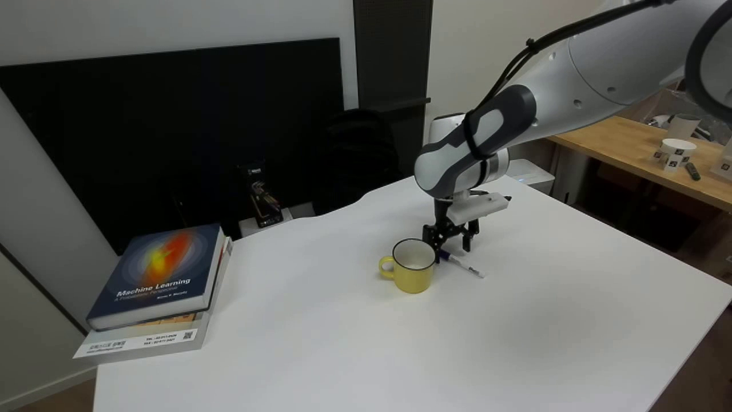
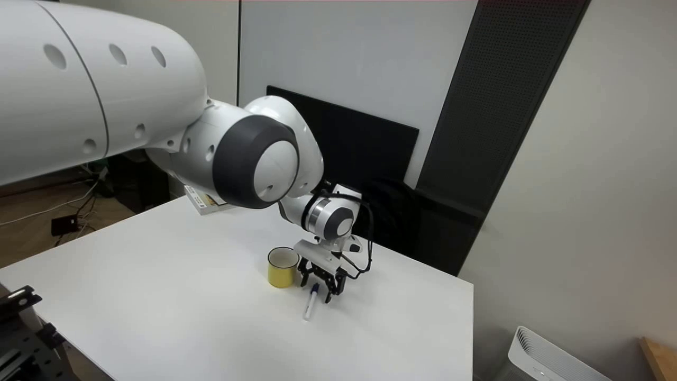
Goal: Pick the marker and put it in the cup
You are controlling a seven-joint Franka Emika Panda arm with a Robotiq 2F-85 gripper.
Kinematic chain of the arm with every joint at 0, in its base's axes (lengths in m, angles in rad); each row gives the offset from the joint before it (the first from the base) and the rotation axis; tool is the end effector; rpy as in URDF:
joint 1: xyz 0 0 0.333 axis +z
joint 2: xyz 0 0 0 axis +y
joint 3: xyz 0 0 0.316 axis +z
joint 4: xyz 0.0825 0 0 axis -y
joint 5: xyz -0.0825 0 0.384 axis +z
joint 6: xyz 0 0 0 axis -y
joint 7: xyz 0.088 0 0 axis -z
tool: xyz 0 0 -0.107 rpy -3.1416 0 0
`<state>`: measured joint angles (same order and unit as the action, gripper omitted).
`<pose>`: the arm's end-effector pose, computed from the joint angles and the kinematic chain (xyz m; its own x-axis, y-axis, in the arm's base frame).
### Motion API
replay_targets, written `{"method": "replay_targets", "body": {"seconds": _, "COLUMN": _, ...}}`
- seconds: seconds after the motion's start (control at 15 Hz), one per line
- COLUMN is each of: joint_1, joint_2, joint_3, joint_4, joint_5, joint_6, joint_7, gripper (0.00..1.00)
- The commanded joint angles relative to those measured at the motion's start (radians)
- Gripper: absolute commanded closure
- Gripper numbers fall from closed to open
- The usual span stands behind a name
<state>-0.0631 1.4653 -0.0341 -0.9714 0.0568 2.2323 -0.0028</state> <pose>0.6967 -0.0588 -0.0772 0.9738 -0.1041 -0.2023 -0.1070 -0.9943 -0.0035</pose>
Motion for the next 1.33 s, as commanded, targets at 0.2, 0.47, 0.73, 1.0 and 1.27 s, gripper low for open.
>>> {"method": "replay_targets", "body": {"seconds": 0.2, "joint_1": -0.026, "joint_2": 0.000, "joint_3": 0.033, "joint_4": -0.039, "joint_5": 0.000, "joint_6": 0.129, "joint_7": -0.036, "gripper": 0.26}}
{"method": "replay_targets", "body": {"seconds": 0.47, "joint_1": -0.016, "joint_2": 0.011, "joint_3": 0.014, "joint_4": -0.029, "joint_5": -0.010, "joint_6": 0.126, "joint_7": -0.013, "gripper": 0.52}}
{"method": "replay_targets", "body": {"seconds": 0.73, "joint_1": -0.009, "joint_2": 0.017, "joint_3": -0.020, "joint_4": -0.009, "joint_5": -0.007, "joint_6": 0.097, "joint_7": 0.059, "gripper": 0.80}}
{"method": "replay_targets", "body": {"seconds": 1.0, "joint_1": 0.011, "joint_2": 0.013, "joint_3": -0.081, "joint_4": 0.012, "joint_5": -0.003, "joint_6": 0.052, "joint_7": 0.231, "gripper": 0.95}}
{"method": "replay_targets", "body": {"seconds": 1.27, "joint_1": 0.025, "joint_2": 0.008, "joint_3": -0.120, "joint_4": 0.057, "joint_5": -0.005, "joint_6": -0.036, "joint_7": 0.363, "gripper": 0.94}}
